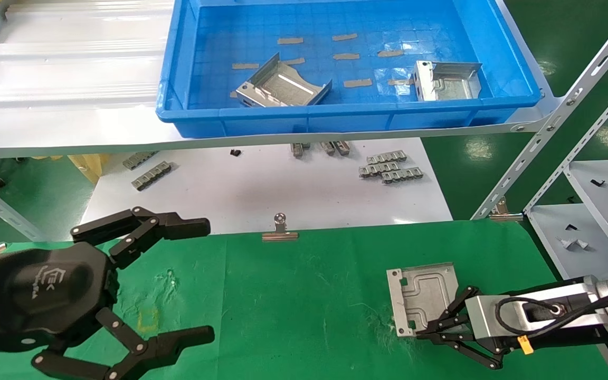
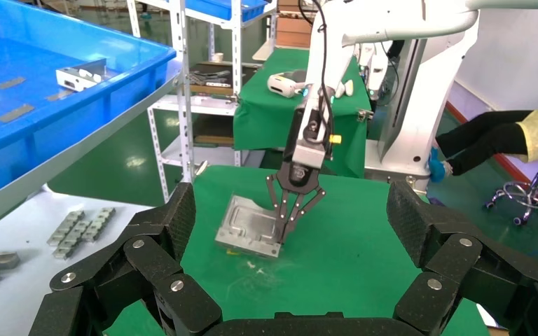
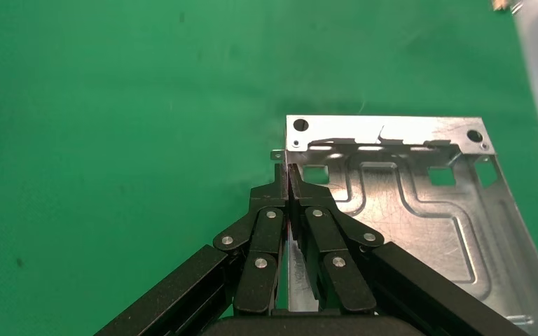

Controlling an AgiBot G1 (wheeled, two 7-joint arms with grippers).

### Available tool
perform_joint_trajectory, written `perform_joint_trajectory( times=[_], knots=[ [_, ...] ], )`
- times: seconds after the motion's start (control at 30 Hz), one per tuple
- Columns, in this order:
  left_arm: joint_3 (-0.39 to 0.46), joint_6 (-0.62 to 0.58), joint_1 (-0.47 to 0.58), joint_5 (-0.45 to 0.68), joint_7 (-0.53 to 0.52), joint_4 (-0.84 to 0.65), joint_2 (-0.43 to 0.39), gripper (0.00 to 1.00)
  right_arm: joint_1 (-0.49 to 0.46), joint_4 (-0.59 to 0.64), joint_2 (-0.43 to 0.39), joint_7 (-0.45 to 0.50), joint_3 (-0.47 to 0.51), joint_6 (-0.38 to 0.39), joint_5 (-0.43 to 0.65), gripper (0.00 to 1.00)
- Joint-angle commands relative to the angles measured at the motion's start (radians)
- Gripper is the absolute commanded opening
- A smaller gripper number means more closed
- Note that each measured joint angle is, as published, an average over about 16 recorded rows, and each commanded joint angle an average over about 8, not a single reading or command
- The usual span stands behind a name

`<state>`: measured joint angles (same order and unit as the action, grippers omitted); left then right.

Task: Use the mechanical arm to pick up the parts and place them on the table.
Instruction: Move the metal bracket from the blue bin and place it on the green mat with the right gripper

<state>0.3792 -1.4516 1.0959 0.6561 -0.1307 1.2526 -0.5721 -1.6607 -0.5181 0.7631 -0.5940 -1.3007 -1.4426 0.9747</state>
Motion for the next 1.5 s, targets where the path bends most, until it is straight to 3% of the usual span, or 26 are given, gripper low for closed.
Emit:
perform_joint_trajectory(
  times=[0.03, 0.23, 0.3, 0.33, 0.53, 0.6, 0.97, 1.27, 1.5],
  knots=[
    [0.000, 0.000, 0.000, 0.000, 0.000, 0.000, 0.000, 1.00, -0.003, 0.030, 0.026, -0.023, -0.007, 0.001, 0.017, 0.00],
    [0.000, 0.000, 0.000, 0.000, 0.000, 0.000, 0.000, 1.00, -0.021, 0.139, 0.093, -0.069, -0.012, 0.016, 0.038, 0.00],
    [0.000, 0.000, 0.000, 0.000, 0.000, 0.000, 0.000, 1.00, -0.021, 0.174, 0.113, -0.084, -0.011, 0.021, 0.038, 0.05],
    [0.000, 0.000, 0.000, 0.000, 0.000, 0.000, 0.000, 1.00, -0.020, 0.191, 0.123, -0.091, -0.011, 0.023, 0.038, 0.12],
    [0.000, 0.000, 0.000, 0.000, 0.000, 0.000, 0.000, 1.00, -0.014, 0.274, 0.172, -0.131, -0.016, 0.025, 0.047, 0.85],
    [0.000, 0.000, 0.000, 0.000, 0.000, 0.000, 0.000, 1.00, -0.013, 0.293, 0.183, -0.150, -0.019, 0.026, 0.051, 0.99],
    [0.000, 0.000, 0.000, 0.000, 0.000, 0.000, 0.000, 1.00, -0.046, 0.351, 0.202, -0.239, -0.017, 0.006, 0.056, 1.00],
    [0.000, 0.000, 0.000, 0.000, 0.000, 0.000, 0.000, 1.00, -0.073, 0.377, 0.182, -0.108, 0.014, -0.129, -0.010, 1.00],
    [0.000, 0.000, 0.000, 0.000, 0.000, 0.000, 0.000, 1.00, -0.048, 0.349, 0.153, -0.027, 0.055, -0.158, -0.098, 1.00]
  ],
)
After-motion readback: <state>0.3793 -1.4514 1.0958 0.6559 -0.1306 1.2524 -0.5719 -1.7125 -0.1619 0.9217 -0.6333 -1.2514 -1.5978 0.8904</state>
